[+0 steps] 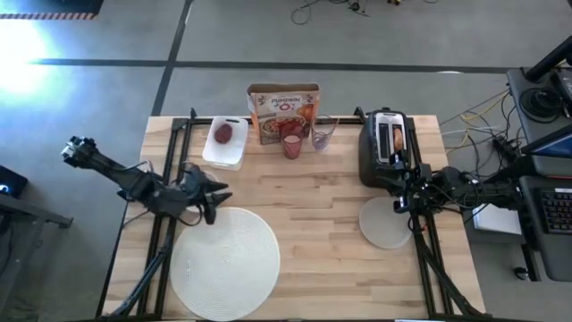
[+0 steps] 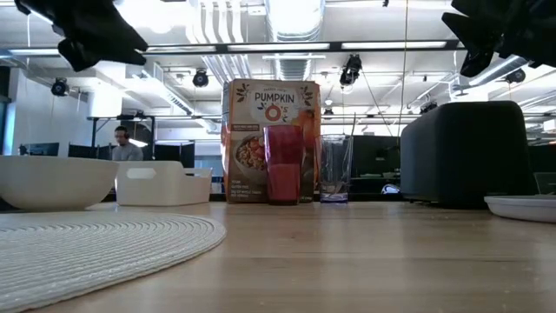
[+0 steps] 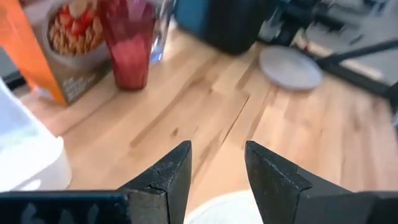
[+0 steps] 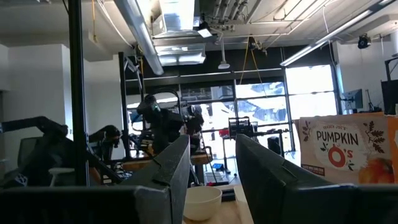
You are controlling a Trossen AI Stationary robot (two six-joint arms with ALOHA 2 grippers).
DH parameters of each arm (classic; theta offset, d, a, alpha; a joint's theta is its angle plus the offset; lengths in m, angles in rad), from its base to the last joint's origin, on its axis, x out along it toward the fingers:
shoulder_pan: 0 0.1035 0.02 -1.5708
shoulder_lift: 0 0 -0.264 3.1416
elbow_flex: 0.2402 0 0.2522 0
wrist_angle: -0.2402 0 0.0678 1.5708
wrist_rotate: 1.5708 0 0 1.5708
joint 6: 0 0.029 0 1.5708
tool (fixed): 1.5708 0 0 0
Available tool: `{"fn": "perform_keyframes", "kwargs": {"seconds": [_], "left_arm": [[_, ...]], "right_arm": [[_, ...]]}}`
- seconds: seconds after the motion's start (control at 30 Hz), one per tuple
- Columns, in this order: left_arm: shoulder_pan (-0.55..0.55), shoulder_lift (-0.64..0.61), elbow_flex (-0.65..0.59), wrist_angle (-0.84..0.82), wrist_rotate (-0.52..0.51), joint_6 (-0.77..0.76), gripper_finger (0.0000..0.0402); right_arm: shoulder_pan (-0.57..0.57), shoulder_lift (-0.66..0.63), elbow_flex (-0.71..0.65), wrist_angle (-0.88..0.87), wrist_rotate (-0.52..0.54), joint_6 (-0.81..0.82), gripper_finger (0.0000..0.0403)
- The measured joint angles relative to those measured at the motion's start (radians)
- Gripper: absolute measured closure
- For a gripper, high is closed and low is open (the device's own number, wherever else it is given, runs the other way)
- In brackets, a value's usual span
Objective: Arrange a breakfast setting
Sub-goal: Move the white placemat to the center of the table
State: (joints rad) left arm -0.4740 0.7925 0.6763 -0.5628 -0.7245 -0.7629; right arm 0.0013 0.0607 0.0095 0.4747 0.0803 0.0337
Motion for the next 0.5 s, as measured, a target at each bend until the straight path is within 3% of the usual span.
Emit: {"fn": "perform_keyframes", "kwargs": {"seconds": [0.27, 0.5], "left_arm": [[0.001, 0.249, 0.105, -0.148, 0.148, -0.133, 0.0267], [0.012, 0.435, 0.176, -0.171, 0.407, -0.208, 0.0267]], "right_arm": [[0.0, 0.0, 0.0, 0.0, 0.0, 0.0, 0.0284], [0.0, 0.0, 0.0, 0.0, 0.0, 0.0, 0.0284]]}}
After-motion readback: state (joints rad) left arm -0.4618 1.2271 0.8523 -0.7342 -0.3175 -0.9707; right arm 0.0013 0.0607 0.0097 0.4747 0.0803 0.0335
